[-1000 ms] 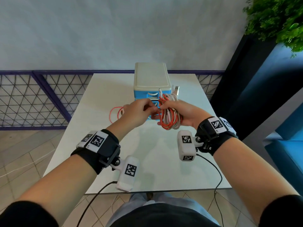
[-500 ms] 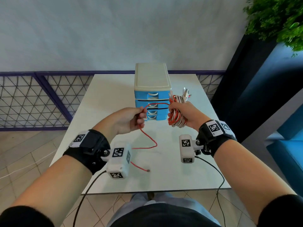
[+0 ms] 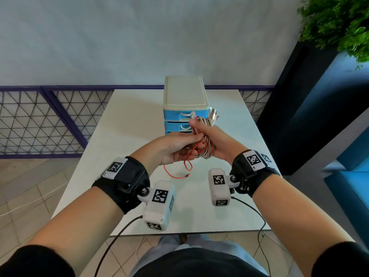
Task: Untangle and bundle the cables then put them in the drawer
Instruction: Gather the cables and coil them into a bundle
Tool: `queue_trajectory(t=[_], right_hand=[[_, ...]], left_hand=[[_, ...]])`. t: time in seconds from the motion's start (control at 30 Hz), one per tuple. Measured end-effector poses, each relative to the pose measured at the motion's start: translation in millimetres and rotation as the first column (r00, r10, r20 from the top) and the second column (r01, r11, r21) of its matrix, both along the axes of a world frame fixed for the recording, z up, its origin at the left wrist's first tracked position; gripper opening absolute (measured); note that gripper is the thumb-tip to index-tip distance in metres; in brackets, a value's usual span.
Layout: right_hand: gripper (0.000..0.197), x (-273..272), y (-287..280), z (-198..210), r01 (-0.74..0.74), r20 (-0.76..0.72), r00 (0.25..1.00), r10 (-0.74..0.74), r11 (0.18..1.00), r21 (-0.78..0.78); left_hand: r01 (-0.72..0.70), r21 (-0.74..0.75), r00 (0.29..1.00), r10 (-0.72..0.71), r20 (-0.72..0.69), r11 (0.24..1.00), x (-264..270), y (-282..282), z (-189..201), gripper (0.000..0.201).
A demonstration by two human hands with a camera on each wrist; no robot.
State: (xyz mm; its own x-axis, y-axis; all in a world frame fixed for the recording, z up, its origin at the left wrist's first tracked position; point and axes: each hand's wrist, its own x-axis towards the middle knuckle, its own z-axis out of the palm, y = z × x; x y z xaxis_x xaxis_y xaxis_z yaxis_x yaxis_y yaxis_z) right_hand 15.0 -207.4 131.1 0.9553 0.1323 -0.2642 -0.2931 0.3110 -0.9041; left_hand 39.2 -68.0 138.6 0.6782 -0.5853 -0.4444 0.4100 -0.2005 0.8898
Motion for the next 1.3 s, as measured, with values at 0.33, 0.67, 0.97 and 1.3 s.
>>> queue_trajectory(t=[0.33,0.67,0.97,1.3], right_hand=[[0.010,8.7,-38.9,6.2,0.404,-0.010,0.912,-0.410,0.894,0.195],[0.027,0.5,-24.5,12.5,0.119,-0.021,0.992,-0.123,0.983,-0.137],[0.025,-3.2,-7.3,9.2,-0.046,-0.032,0.999,0.040,0.973,-0.225],[0.020,6.8,-43.0,-16.1,0.287,0.031,0.954,-0.298,0.877,-0.385]], left_hand=[[0.354,0.056,0.922,-0.339,-0.185,0.934,3.2,47.4,-18.9,0.039],[-0.100,0.381,0.699,-0.207,0.684,0.919,19.6,25.5,-5.2,0.019],[-0.253,0.280,0.599,-0.077,0.797,0.926,25.4,16.1,-7.5,0.023],[-0.147,-0.011,0.985,0.146,-0.093,0.989,26.8,45.3,-8.1,0.029]])
